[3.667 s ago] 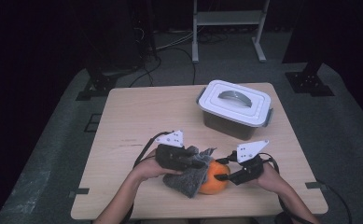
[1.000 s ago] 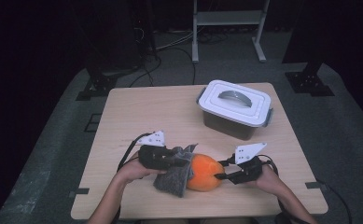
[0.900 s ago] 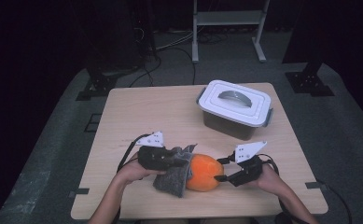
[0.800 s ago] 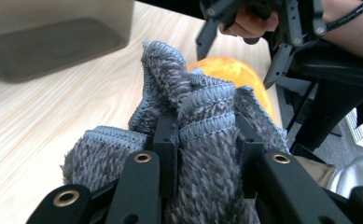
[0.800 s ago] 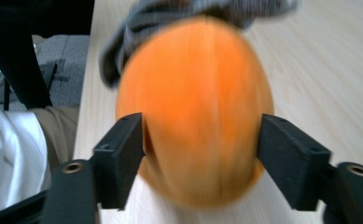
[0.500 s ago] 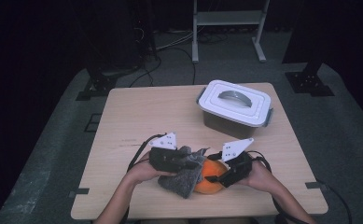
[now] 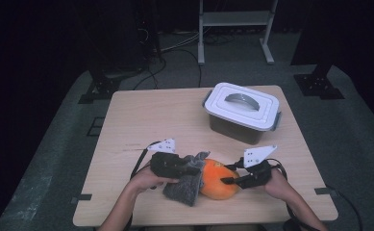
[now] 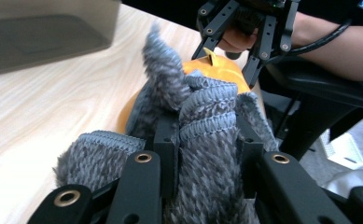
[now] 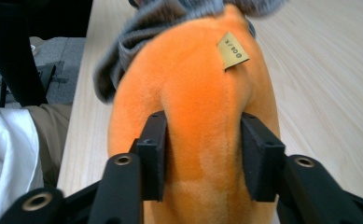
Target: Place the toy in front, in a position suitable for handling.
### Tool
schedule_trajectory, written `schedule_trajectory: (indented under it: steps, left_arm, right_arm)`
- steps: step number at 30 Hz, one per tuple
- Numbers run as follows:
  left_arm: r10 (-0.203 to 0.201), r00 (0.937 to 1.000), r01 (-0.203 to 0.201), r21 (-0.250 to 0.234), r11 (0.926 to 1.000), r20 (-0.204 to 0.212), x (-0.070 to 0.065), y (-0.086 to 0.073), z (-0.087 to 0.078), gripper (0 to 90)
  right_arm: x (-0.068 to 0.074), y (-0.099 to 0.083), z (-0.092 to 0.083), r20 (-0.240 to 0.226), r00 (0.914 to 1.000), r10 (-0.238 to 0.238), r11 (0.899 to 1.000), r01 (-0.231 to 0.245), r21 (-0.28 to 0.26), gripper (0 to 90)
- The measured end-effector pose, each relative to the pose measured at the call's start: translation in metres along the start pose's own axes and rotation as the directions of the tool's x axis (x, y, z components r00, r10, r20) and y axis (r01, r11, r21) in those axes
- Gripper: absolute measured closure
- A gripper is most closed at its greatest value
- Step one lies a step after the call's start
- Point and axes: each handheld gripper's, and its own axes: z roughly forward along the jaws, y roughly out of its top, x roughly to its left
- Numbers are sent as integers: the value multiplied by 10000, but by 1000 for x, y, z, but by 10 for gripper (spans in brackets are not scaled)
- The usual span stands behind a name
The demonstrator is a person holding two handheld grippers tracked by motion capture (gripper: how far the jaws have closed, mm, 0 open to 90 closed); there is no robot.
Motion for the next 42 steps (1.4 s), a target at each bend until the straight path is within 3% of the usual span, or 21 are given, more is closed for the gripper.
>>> schedule_trajectory:
  steps: [1, 2, 7, 10, 13, 15, 17, 19, 23, 26, 27, 29, 33, 42]
  left_arm:
    - [-16, 10000, 16, -77, 10000, 52, 0, 1, -1, 701]
    - [-45, 9999, 47, -182, 9998, 110, 0, 1, -4, 708]
    - [83, 9996, -71, -432, 9990, 257, -3, 7, -17, 714]
    - [379, 9993, -379, -88, 9992, -25, -7, 11, -23, 715]
    - [322, 9993, -320, 96, 9994, -182, -7, 8, -22, 715]
    - [343, 9992, -341, 90, 9994, -226, -8, 7, -17, 715]
    - [367, 9991, -366, 43, 9993, -222, -8, 9, -13, 715]
    - [448, 9989, -447, 38, 9990, -161, -10, 12, -8, 715]
    - [612, 9981, -612, 64, 9981, -14, -13, 19, 0, 715]
    - [717, 9974, -717, 155, 9973, 31, -17, 23, 4, 715]
    - [723, 9974, -723, 182, 9972, 33, -17, 24, 5, 715]
    - [666, 9978, -667, 182, 9976, 50, -16, 23, 4, 715]
    - [659, 9978, -658, -247, 9975, 62, -13, 20, -3, 726]
    - [555, 9979, -587, -1055, 9927, -334, -10, 22, -32, 744]
  right_arm:
    - [1, 2, 1, 37, 9999, -150, 9999, 150, -22, 592]
    - [0, 4, 0, -145, 9999, -84, 9991, 78, -426, 609]
    - [-2, 10, 9, -377, 9991, -179, 9972, 151, -733, 620]
    - [-1, 17, 20, -666, 9972, -351, 9957, 292, -881, 621]
    - [-2, 19, 25, -583, 9962, -650, 9966, 617, -554, 609]
    - [-5, 18, 23, -592, 9967, -564, 9982, 550, -256, 528]
    - [-8, 18, 19, -489, 9988, 31, 10000, -35, -91, 404]
    - [-5, 21, 14, -254, 9996, 147, 9999, -145, 51, 319]
    - [3, 32, 12, -148, 9999, 27, 9999, -25, 132, 265]
    - [6, 40, 19, 51, 9999, -159, 9975, 155, 684, 243]
    - [5, 40, 22, 165, 9997, -178, 9965, 164, 820, 249]
    - [4, 38, 24, 202, 9998, 53, 9958, -71, 913, 352]
    - [5, 27, 22, 177, 9996, -228, 9965, 214, 803, 544]
    - [5, 9, 2, 329, 9986, -416, 9991, 412, 128, 618]
